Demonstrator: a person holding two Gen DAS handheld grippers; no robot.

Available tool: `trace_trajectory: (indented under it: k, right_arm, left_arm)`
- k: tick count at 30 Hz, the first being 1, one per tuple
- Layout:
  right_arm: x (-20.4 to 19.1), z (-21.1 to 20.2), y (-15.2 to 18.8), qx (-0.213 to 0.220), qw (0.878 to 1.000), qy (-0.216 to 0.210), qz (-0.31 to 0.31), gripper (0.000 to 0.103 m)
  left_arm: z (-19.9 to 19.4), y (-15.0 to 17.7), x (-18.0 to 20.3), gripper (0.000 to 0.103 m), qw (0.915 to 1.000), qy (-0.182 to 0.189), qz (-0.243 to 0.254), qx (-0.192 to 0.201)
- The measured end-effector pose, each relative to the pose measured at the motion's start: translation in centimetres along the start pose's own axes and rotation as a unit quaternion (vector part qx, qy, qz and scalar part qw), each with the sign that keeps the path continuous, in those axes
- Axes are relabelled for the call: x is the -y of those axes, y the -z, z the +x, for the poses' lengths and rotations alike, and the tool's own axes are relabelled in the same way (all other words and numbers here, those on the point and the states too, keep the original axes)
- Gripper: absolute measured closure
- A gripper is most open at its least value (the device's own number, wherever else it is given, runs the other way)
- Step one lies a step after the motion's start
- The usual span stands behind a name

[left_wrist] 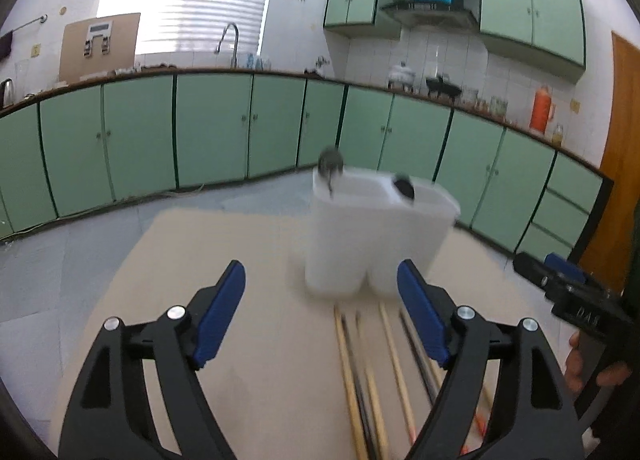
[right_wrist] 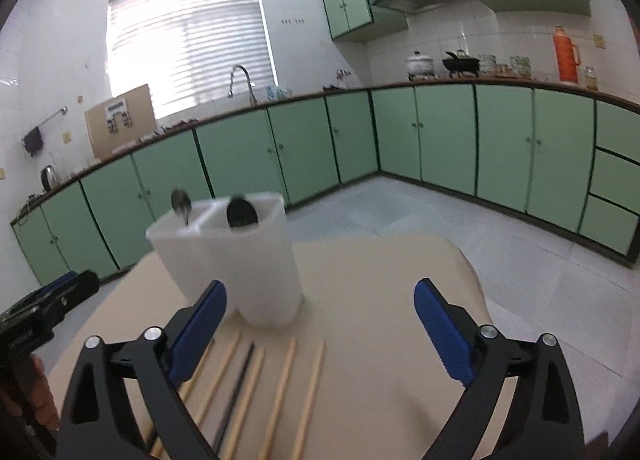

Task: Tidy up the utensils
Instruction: 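Open both tools and move them back over the row of chopsticks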

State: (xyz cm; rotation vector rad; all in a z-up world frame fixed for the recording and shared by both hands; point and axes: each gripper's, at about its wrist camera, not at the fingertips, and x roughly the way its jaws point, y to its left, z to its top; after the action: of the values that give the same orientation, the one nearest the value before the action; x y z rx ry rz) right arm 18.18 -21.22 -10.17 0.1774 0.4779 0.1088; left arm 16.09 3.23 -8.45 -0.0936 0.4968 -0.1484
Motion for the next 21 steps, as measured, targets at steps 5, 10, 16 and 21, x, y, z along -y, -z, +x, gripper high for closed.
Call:
trace_trajectory:
  k: [5, 10, 16, 21]
  right_arm:
    - [-0.5, -1.7, 3.4, -0.038, 0.999, 0.018, -0.010, 0.009]
    - [-0.1, -3.7, 6.1, -0.059, 0.998, 0.023, 0.002, 0.009]
    - [-0.4, -5.7, 7.1, -0.046, 0.998, 0.035, -0.002, 0.013]
    - [-1.1, -6.6, 8.3, -0.073, 0.997, 0.023, -0.019, 0.023]
  left_arm:
    - [-1.3, 3.3, -0.3, 0.025, 0.9985, -0.009, -0.003, -0.054]
    - [-2.6, 6.3, -0.6, 0.025, 0.9962, -0.024, 0.014, -0.082]
    - [-3.0, 8.1, -0.3, 0.025, 0.9933, -0.027, 0.020, -0.111]
    - [-2.9, 9.2, 1.2, 0.031, 0.9861, -0.032, 0.043, -0.157]
